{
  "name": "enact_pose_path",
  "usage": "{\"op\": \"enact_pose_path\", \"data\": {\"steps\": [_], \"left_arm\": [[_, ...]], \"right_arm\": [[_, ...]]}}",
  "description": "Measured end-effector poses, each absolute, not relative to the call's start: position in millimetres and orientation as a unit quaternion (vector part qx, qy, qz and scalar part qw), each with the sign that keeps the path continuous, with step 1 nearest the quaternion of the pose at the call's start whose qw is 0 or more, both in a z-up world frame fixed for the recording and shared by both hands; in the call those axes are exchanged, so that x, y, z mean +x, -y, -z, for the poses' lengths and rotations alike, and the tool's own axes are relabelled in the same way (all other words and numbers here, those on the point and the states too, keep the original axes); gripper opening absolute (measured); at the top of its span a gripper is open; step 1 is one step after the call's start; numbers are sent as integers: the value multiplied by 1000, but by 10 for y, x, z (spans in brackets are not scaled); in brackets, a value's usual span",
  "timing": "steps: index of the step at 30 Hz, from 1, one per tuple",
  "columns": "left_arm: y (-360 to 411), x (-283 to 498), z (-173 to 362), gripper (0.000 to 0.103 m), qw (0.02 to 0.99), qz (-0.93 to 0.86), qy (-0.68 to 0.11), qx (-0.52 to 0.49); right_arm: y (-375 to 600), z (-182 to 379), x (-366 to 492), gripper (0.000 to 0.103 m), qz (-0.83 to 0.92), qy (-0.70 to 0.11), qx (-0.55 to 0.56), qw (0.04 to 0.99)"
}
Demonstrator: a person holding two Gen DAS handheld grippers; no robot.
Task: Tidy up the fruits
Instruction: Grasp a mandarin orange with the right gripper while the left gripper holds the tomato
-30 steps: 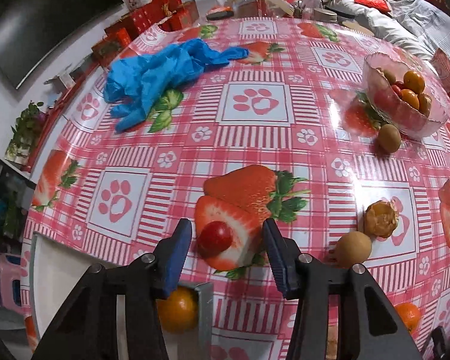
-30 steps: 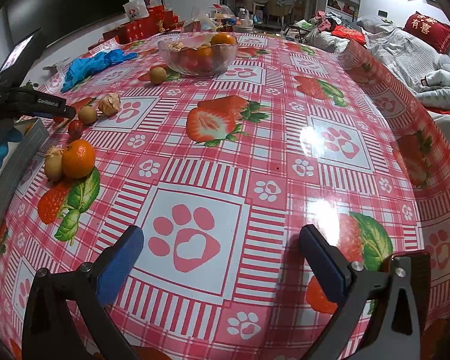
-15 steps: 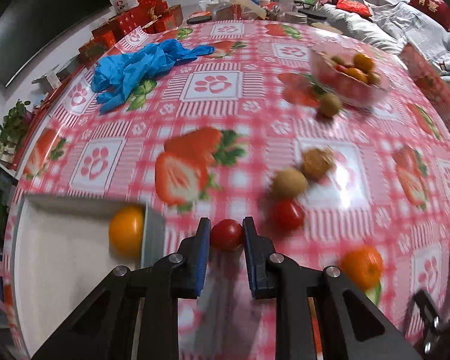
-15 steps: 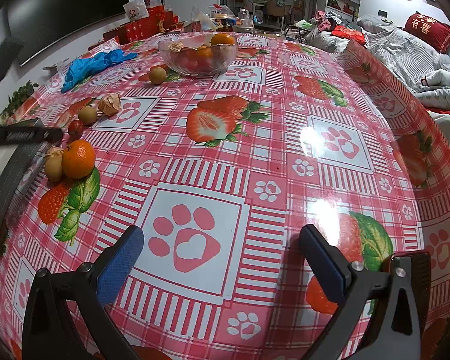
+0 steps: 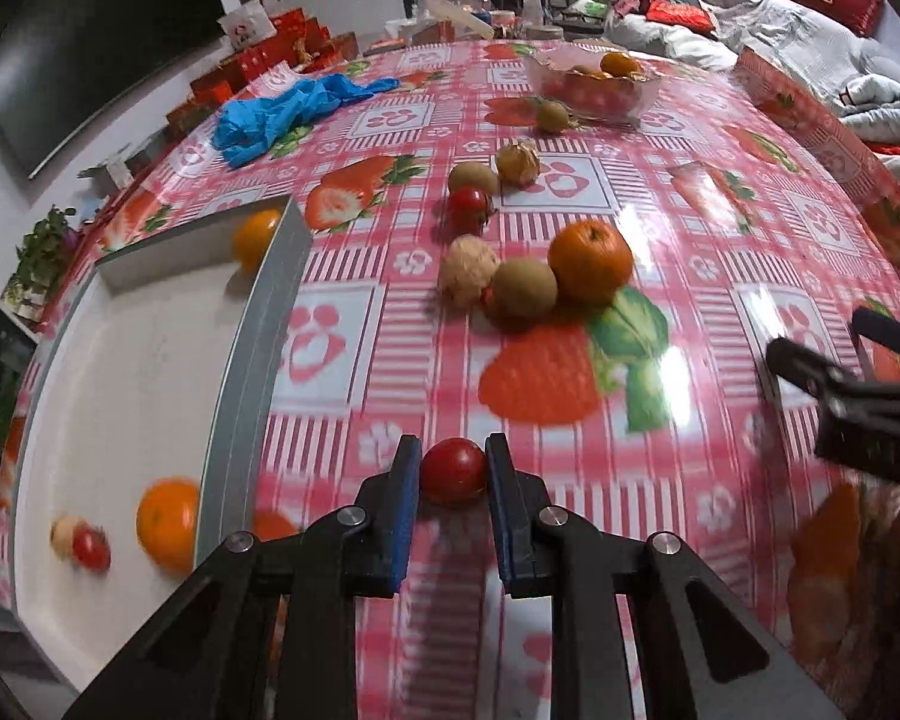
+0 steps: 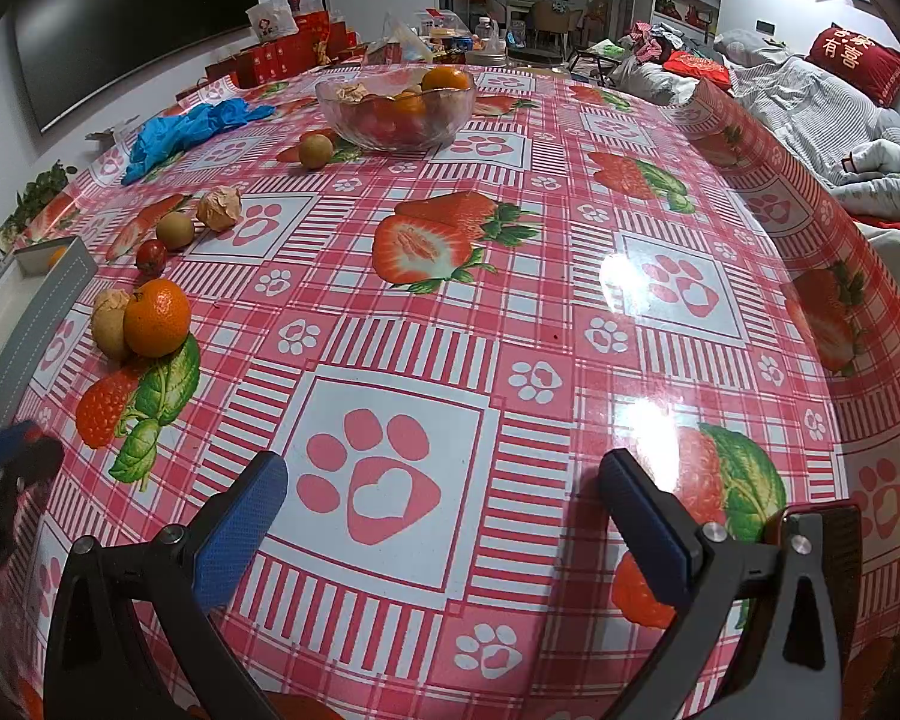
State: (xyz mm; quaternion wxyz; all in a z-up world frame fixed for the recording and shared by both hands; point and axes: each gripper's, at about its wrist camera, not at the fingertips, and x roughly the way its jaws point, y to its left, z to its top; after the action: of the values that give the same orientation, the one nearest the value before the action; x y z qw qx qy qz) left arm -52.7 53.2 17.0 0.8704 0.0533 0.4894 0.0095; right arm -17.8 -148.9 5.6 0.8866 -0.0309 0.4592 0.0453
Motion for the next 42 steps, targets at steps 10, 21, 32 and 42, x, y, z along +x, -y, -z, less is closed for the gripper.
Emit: {"op": "enact_pose_path", "data": {"steps": [10,21,32,42], "left_arm": [[-622,-606,-152,23,874,-5,-485,10],[-668,-667,-148,23,876,2,-483,-2],[-767,-764,-145,23,879,0,-477,-8],[-775,-800,-142,23,882,-3,-471,-11]], "right_arm": [[1486,-56,-174,103,-45,-459,-31,887],[1393,-72,-137,103,-56,-479,-36,876],[842,-288,231,101,-174,-486,54,855],[547,-172,522,75,-169,-510,55,842]]}}
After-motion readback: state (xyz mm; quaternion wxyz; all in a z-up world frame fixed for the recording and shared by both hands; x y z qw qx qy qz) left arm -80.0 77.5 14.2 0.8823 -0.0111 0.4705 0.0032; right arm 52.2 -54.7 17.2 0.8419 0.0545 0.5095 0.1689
